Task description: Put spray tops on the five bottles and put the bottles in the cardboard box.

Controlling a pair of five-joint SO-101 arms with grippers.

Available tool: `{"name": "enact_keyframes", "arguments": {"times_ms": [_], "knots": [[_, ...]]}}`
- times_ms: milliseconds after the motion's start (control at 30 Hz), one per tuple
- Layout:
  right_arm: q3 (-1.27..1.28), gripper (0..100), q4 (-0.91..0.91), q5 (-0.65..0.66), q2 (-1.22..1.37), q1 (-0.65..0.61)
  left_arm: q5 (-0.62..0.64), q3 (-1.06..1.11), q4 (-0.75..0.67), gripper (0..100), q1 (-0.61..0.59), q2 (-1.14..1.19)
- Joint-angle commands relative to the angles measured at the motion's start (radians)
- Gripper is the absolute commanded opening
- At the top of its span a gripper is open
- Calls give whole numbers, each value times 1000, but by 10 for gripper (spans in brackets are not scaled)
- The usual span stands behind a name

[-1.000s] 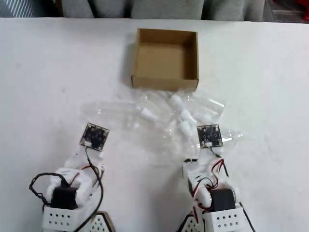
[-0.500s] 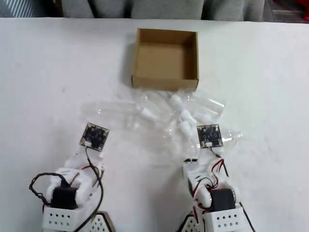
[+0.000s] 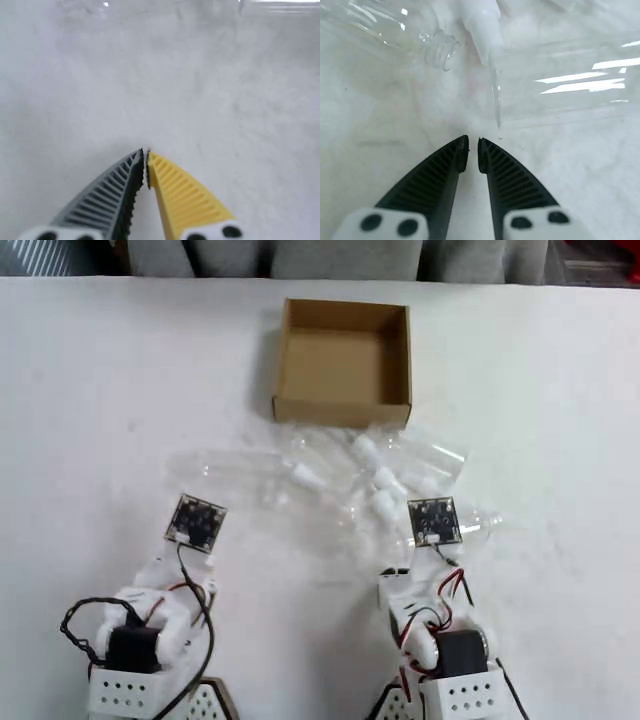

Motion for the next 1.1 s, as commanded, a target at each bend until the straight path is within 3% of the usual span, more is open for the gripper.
{"name": "enact_keyframes", "arguments": {"times_ms": [0, 133, 333, 500, 600, 800, 1067], "knots": [[9, 18, 10, -5, -4, 1, -6, 0, -130, 27, -7, -15], [9, 18, 10, -5, -4, 1, -8, -9, -261, 28, -8, -15], [9, 18, 10, -5, -4, -1, -8, -97, -341, 28, -1, -15], [9, 18, 10, -5, -4, 2, -14, -252, -272, 28, -1, -12], [9, 18, 10, -5, -4, 1, -81, -331, -209, 28, 1, -10], [9, 18, 10, -5, -4, 2, -87, -390, -203, 28, 1, 12], [9, 18, 10, -5, -4, 2, 170, -672, -204, 28, 1, 493]]}}
